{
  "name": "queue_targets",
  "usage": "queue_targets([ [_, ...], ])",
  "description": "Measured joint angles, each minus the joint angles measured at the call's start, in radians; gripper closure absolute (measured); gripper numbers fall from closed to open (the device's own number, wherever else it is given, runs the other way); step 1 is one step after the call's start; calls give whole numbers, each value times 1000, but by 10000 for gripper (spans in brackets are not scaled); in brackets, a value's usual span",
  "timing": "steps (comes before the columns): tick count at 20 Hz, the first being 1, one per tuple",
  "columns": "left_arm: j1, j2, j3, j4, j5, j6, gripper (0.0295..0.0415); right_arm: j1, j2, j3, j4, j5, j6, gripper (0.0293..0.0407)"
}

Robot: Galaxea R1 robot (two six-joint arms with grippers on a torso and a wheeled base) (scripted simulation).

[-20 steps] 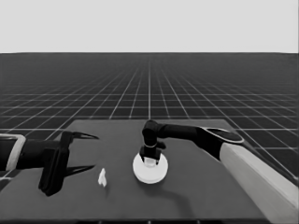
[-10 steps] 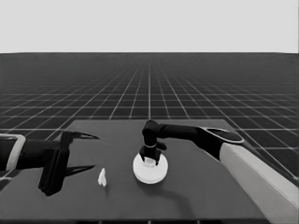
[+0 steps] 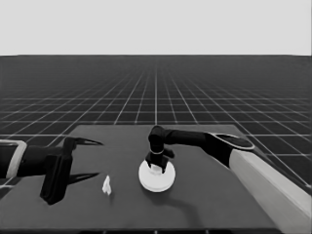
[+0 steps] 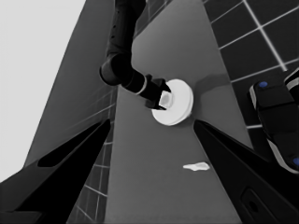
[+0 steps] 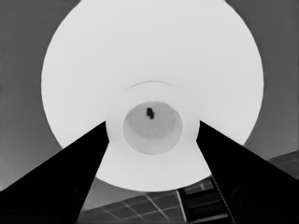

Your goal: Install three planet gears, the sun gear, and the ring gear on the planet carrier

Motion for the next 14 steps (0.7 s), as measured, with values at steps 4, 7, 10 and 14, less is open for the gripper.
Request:
queue_targets([
  [4,0,0,0,0,0,0,326,-1,0,0,0,0,35,351],
  [7,0,0,0,0,0,0,326,-2,0,0,0,0,61,351],
  [10,0,0,0,0,0,0,326,-1,0,0,0,0,78,319],
  [14,0,0,0,0,0,0,326,-1,0,0,0,0,82,315],
])
